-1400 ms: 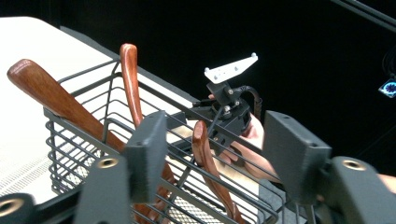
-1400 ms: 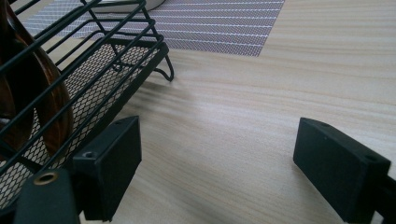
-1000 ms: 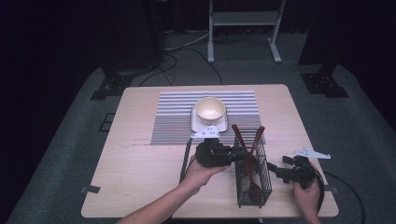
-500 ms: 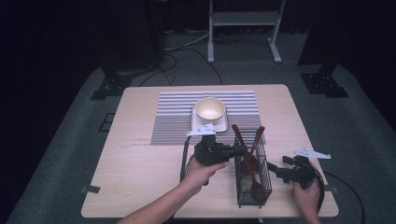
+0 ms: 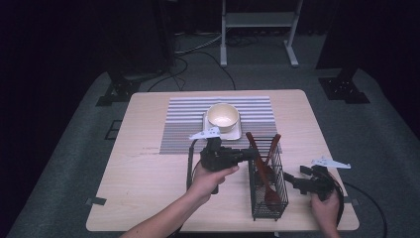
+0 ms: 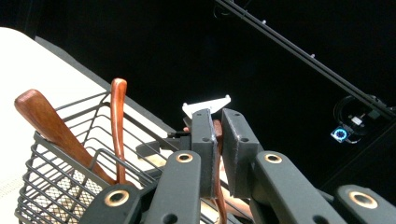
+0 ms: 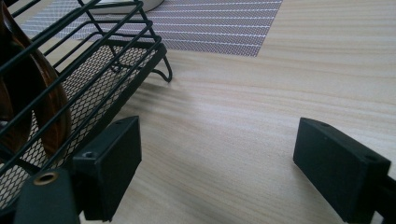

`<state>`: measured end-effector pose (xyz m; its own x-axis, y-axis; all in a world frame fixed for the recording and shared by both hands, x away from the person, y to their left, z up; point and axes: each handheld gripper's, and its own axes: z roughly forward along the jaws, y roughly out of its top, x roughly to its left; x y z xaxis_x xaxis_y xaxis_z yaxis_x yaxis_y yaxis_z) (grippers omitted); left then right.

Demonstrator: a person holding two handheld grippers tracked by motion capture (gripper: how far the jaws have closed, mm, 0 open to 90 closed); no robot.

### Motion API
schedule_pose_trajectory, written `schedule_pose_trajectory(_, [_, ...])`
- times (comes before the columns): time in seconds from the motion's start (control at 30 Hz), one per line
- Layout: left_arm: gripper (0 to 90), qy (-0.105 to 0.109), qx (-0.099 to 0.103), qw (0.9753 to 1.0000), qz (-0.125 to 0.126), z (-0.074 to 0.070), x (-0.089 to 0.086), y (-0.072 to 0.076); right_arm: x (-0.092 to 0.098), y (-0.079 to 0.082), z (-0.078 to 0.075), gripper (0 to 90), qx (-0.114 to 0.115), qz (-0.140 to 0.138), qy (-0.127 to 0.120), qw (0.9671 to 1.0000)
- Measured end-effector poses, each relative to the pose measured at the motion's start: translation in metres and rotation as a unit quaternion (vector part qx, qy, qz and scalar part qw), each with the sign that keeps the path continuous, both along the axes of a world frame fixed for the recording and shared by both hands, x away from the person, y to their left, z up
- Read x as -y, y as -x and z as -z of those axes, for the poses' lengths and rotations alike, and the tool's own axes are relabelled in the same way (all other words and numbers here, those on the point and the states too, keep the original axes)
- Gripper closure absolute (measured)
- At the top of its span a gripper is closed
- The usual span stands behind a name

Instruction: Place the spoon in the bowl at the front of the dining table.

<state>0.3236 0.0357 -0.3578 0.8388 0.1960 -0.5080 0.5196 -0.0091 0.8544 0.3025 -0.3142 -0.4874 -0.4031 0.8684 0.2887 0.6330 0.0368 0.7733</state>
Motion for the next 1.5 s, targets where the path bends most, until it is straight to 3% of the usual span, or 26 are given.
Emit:
schedule_pose_trajectory(0.47, [84.2,0.032,-0.018,0.9992,-0.014,-0.012,-0.014,-0.005,0.000,0.000,0.000,14.1,-0.002,0.002,0.000,1.0000])
schedule_pose_trajectory(0.57, [84.2,0.031,-0.010,0.9994,-0.013,-0.017,-0.015,-0.004,0.000,0.000,0.000,14.1,-0.002,0.001,0.000,1.0000])
schedule_pose_trajectory(0.93, [84.2,0.046,-0.016,0.9986,-0.019,-0.026,-0.028,-0.005,0.000,0.000,0.000,14.1,-0.003,0.002,0.000,1.0000])
schedule_pose_trajectory(1.5, [84.2,0.080,-0.039,0.9956,-0.030,-0.031,-0.052,-0.004,0.000,-0.001,0.000,14.1,-0.005,0.005,0.001,1.0000])
